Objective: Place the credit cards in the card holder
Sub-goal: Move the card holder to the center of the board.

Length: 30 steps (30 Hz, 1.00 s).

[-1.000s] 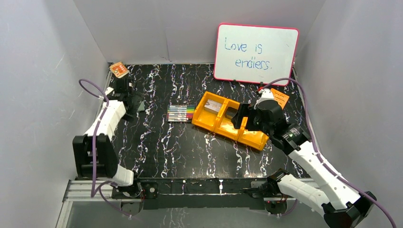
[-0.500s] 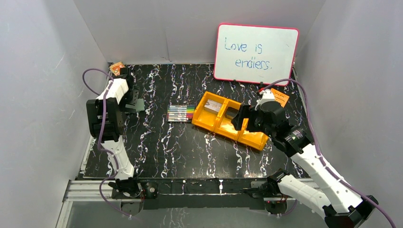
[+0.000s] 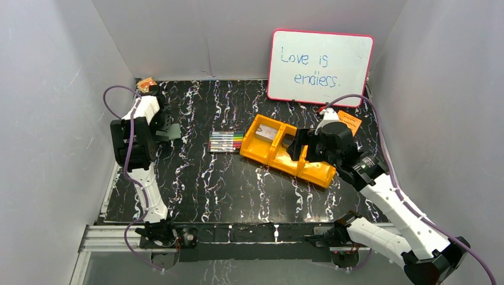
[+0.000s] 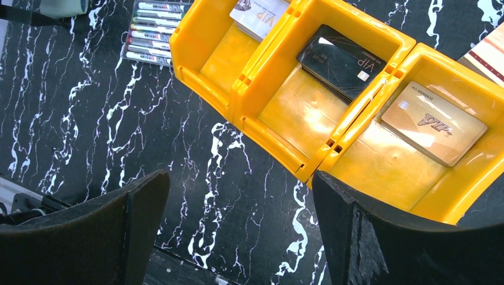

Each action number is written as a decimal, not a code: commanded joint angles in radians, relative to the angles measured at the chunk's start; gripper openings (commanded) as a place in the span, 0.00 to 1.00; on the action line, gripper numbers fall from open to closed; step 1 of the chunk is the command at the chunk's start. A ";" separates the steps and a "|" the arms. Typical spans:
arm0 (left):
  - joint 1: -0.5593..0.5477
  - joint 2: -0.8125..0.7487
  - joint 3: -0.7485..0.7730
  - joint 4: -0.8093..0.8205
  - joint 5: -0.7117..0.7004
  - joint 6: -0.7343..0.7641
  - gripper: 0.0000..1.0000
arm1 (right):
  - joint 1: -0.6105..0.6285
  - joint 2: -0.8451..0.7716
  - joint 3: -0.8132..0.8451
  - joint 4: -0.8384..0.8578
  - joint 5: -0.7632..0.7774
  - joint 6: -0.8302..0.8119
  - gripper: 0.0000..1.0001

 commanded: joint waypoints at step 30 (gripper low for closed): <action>-0.073 -0.397 -0.590 0.116 0.092 0.363 0.67 | 0.003 -0.077 -0.024 0.017 -0.001 0.019 0.98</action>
